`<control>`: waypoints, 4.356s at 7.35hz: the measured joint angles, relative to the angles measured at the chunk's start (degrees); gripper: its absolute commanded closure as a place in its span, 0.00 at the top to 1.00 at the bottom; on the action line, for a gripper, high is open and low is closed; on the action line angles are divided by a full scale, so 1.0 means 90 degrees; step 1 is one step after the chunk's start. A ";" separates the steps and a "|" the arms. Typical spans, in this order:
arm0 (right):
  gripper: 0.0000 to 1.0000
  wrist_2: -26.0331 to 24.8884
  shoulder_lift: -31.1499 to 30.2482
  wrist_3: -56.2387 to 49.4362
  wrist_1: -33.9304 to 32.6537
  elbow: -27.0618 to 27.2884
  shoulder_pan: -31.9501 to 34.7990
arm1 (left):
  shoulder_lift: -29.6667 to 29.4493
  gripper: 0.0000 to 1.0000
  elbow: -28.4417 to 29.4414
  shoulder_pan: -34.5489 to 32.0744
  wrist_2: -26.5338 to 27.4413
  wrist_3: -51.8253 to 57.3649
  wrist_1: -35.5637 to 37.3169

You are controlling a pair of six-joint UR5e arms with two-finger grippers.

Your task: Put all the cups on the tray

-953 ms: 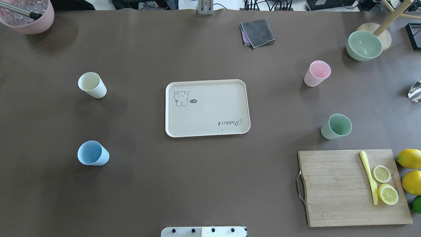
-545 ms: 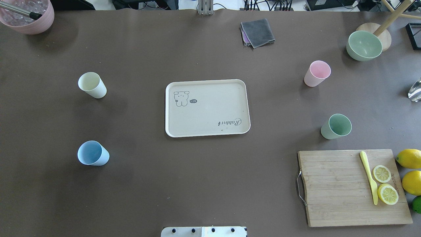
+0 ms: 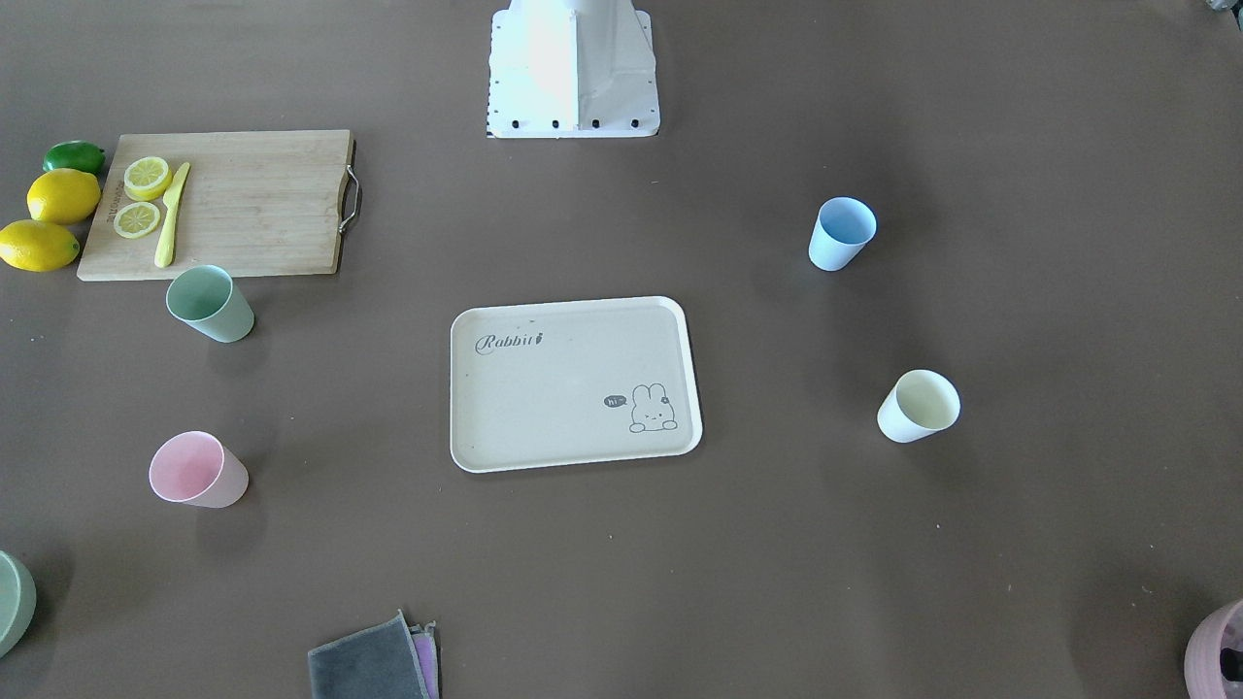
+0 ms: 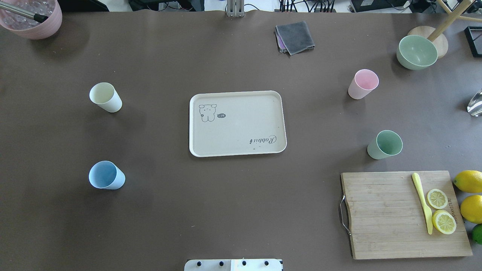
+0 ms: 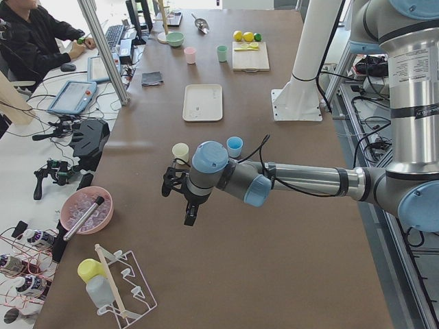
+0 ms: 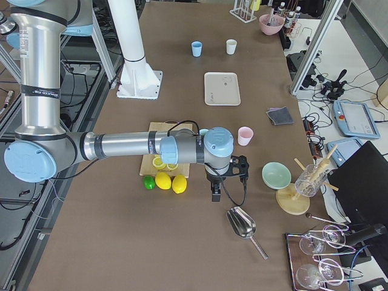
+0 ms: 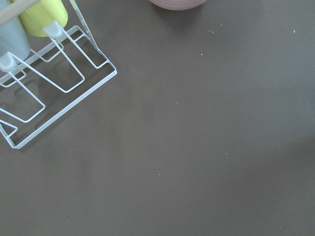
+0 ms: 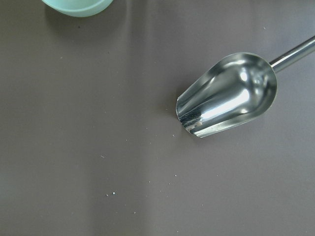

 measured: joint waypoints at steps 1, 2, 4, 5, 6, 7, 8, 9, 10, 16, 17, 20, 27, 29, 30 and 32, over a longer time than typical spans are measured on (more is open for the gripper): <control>1.00 0.0002 0.0110 0.0004 -0.0022 0.0037 -0.0034 | 0.0002 0.98 0.0022 0.0000 -0.0156 0.0001 -0.0032; 1.00 0.0020 0.0203 0.0001 -0.0043 0.0059 -0.0051 | 0.0007 0.98 0.0054 0.0002 -0.0261 -0.0003 -0.0138; 1.00 0.0201 0.0217 -0.0002 -0.0010 0.0070 -0.0058 | -0.0098 0.98 0.0318 0.0018 -0.0341 -0.0039 -0.0435; 1.00 0.0270 0.0169 -0.0014 0.0007 0.0075 -0.0060 | -0.0323 0.98 0.0637 0.0053 -0.0415 -0.0060 -0.0499; 1.00 0.0290 0.0112 -0.0027 0.0046 0.0079 -0.0064 | -0.0443 0.98 0.0805 0.0097 -0.0463 -0.0081 -0.0564; 1.00 0.0298 0.0081 -0.0014 0.0125 0.0080 -0.0065 | -0.0493 0.98 0.0855 0.0171 -0.0462 -0.0218 -0.0681; 1.00 0.0303 0.0060 -0.0005 0.0204 0.0079 -0.0064 | -0.0467 0.98 0.0805 0.0380 -0.0389 -0.0664 -0.0925; 1.00 0.0306 0.0051 0.0001 0.0243 0.0086 -0.0062 | -0.0328 0.98 0.0632 0.0794 -0.0166 -0.1381 -0.1303; 1.00 0.0315 0.0056 0.0082 0.0257 0.0122 -0.0073 | -0.0136 0.98 0.0343 0.1295 0.0137 -0.2110 -0.1581; 1.00 0.0046 0.0473 0.3965 0.1004 0.1027 -0.1941 | 0.0418 0.98 -0.1259 0.3614 0.0987 -0.4710 -0.1811; 1.00 -0.0180 0.0506 0.4387 0.1280 0.1013 -0.2318 | 0.0403 0.98 -0.1337 0.3742 0.0994 -0.4876 -0.1811; 1.00 -0.0753 0.0537 0.4856 0.1546 0.0875 -0.3270 | 0.0337 0.98 -0.1409 0.3879 0.0998 -0.5057 -0.1811; 0.51 -0.1058 0.0471 0.4885 0.1983 0.0444 -0.4168 | 0.0246 0.97 -0.1353 0.3960 0.0998 -0.5101 -0.1801; 0.00 -0.1116 0.0485 0.4895 0.1983 0.0398 -0.4291 | 0.0227 0.97 -0.1337 0.3961 0.1000 -0.5101 -0.1793; 0.00 -0.1129 0.0493 0.4900 0.1983 0.0385 -0.4306 | 0.0207 0.97 -0.1329 0.3961 0.1005 -0.5101 -0.1784; 0.00 -0.1139 0.0530 0.4913 0.1977 0.0379 -0.4315 | 0.0190 0.97 -0.1322 0.3961 0.1008 -0.5101 -0.1774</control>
